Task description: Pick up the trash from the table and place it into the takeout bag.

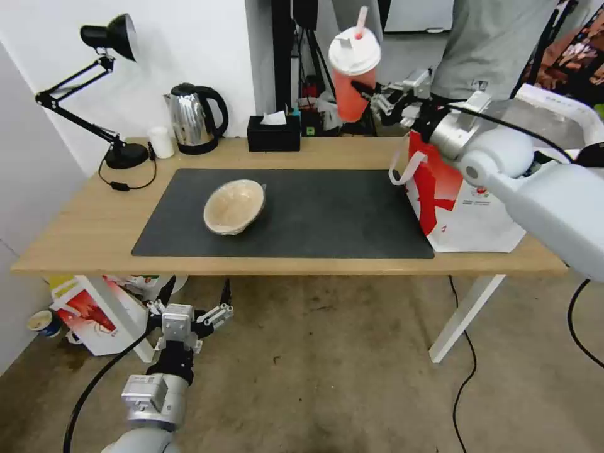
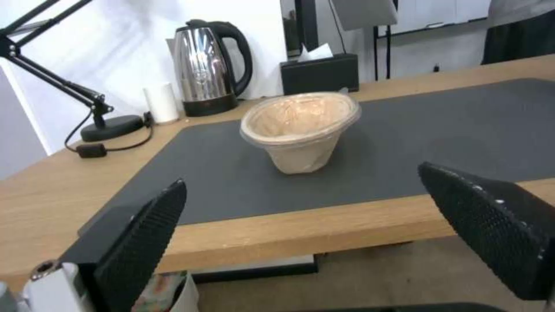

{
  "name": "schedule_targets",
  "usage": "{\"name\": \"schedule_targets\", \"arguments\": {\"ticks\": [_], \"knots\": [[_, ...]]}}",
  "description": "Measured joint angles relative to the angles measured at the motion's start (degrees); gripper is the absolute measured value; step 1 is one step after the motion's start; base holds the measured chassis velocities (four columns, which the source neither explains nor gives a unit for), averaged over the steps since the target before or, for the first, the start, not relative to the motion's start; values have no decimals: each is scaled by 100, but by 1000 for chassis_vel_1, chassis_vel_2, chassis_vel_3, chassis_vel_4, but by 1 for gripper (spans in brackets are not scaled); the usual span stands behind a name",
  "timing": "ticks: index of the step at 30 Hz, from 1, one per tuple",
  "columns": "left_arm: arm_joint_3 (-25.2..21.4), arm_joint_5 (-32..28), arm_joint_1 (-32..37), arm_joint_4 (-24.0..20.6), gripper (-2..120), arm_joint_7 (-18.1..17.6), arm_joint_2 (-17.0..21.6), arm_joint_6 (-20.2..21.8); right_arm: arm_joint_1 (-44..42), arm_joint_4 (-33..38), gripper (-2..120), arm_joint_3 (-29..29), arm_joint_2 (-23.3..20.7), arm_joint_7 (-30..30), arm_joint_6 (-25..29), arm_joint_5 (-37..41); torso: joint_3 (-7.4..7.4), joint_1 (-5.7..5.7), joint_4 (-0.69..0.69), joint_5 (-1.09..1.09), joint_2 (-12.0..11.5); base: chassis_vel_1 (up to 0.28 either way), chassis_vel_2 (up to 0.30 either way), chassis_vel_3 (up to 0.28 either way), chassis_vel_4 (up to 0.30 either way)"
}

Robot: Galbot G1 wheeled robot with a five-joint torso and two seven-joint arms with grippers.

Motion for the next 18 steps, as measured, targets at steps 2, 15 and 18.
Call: {"name": "schedule_targets", "arguments": {"ticks": [2,15,18], "knots": [[0,0,0,0,100,0,0,0,-14,-21,3,76,-19,-7,0,9,0,0,0,0,0,0,0,0,0],[0,0,0,0,100,0,0,0,-507,-175,3,955,-206,-109,8,-28,0,0,0,0,0,0,0,0,0],[0,0,0,0,100,0,0,0,-634,-225,3,1156,-265,-138,13,-54,0,0,0,1,0,0,0,0,0]]}}
